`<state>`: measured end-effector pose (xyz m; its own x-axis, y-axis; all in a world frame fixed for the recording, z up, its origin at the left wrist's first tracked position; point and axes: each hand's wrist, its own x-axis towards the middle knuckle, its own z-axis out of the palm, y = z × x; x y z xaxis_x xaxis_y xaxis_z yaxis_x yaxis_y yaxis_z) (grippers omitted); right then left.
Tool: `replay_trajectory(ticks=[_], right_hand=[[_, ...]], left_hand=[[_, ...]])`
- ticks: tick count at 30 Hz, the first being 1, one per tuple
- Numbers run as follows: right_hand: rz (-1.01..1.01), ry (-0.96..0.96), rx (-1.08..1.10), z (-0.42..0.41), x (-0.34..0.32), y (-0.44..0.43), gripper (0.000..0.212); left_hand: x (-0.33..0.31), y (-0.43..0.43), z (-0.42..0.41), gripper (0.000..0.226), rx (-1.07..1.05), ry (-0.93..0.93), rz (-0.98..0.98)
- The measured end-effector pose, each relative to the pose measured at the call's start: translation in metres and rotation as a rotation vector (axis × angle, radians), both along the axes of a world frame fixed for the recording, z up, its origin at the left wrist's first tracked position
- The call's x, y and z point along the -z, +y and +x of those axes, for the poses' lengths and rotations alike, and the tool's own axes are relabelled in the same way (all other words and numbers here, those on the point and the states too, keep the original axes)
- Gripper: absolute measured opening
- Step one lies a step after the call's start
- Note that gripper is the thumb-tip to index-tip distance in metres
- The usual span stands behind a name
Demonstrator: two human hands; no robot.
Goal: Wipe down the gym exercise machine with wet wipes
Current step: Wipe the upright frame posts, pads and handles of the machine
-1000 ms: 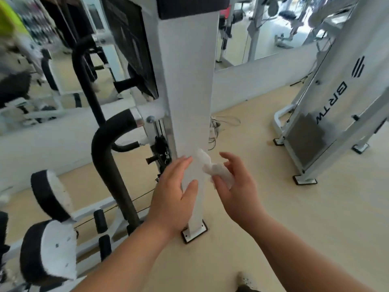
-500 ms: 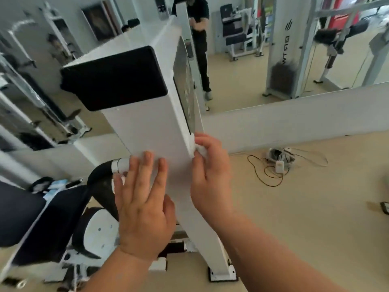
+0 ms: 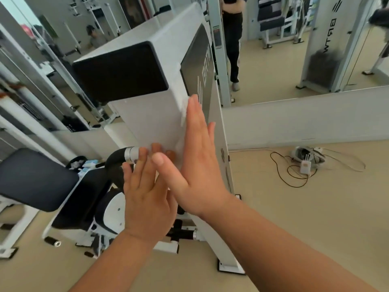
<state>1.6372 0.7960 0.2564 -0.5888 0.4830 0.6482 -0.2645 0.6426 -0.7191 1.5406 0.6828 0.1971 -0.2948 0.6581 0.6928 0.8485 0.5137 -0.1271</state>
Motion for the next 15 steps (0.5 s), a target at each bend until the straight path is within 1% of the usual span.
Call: replay_trajectory(ticks=[2, 4, 6, 8, 10, 11, 13, 15], right_hand=[[0.011, -0.038, 0.031, 0.004, 0.029, -0.003, 0.096], [0.005, -0.115, 0.040, 0.012, 0.068, -0.012, 0.096], [-0.019, -0.179, 0.045, 0.019, 0.091, -0.021, 0.096], [-0.072, -0.188, 0.023, 0.017, 0.081, -0.019, 0.096], [-0.100, -0.147, -0.007, 0.010, 0.045, -0.010, 0.096], [-0.093, -0.120, -0.013, 0.006, 0.025, -0.004, 0.095], [-0.051, -0.071, -0.016, 0.001, -0.006, 0.003, 0.095], [-0.008, -0.032, -0.012, 0.000, -0.010, 0.001, 0.095]], left_hand=[[-0.006, -0.001, 0.006, 0.076, 0.032, -0.064, 0.022], [-0.010, -0.001, 0.008, 0.073, 0.045, -0.082, 0.010], [-0.011, -0.002, 0.008, 0.074, 0.048, -0.104, -0.012], [-0.010, -0.001, 0.008, 0.075, 0.032, -0.097, -0.023], [-0.009, -0.001, 0.009, 0.086, 0.019, -0.087, -0.010], [-0.010, -0.001, 0.011, 0.093, 0.019, -0.099, 0.000], [-0.011, -0.001, 0.013, 0.095, 0.038, -0.126, 0.017], [-0.013, -0.001, 0.013, 0.095, 0.030, -0.127, 0.002]])
